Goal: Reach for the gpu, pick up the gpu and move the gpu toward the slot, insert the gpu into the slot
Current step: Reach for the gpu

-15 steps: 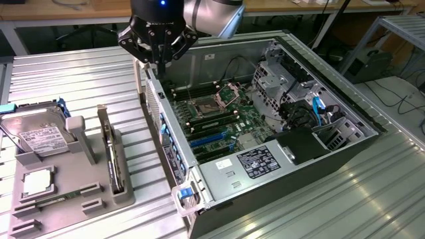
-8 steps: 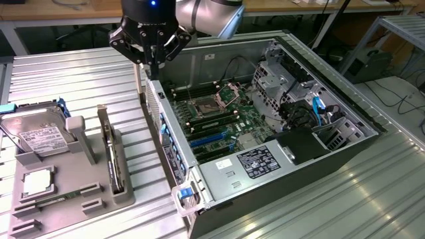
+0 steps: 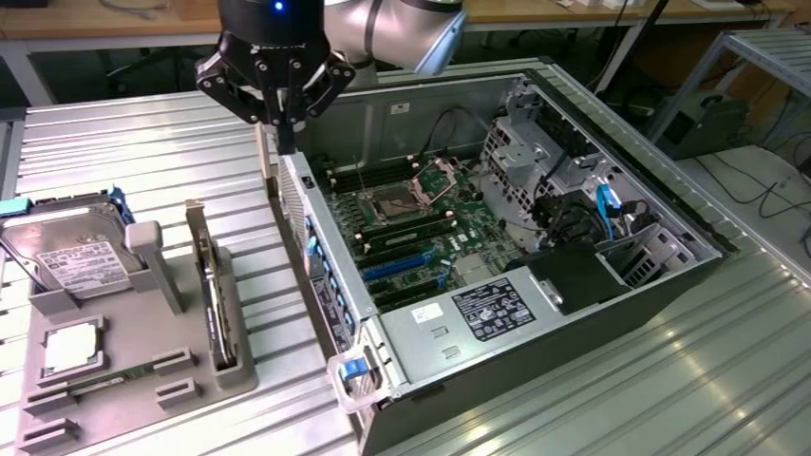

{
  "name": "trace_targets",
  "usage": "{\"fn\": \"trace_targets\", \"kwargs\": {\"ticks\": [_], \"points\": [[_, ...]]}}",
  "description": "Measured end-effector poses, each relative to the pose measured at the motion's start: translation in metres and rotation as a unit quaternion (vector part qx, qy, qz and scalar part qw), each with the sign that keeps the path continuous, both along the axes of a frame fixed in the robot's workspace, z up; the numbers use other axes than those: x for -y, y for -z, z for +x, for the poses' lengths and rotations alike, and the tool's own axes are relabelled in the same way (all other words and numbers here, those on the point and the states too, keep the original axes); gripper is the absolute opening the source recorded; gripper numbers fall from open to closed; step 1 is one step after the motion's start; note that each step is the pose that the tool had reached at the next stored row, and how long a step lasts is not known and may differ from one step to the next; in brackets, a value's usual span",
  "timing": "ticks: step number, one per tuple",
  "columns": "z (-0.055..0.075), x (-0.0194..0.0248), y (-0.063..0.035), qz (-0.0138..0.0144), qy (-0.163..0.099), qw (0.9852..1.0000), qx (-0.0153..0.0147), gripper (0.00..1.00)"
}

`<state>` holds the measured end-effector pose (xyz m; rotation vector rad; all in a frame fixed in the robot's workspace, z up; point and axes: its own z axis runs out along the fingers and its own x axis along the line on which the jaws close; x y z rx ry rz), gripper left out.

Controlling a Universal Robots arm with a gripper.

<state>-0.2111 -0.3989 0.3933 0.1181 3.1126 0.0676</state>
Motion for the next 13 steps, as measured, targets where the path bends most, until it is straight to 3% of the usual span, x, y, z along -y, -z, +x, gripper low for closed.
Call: {"fn": "trace_targets", "kwargs": {"ticks": [13], "points": [[-0.018,0.0000,0.0000,0.0000,0.000,1.0000,0.0000,0.11]]}}
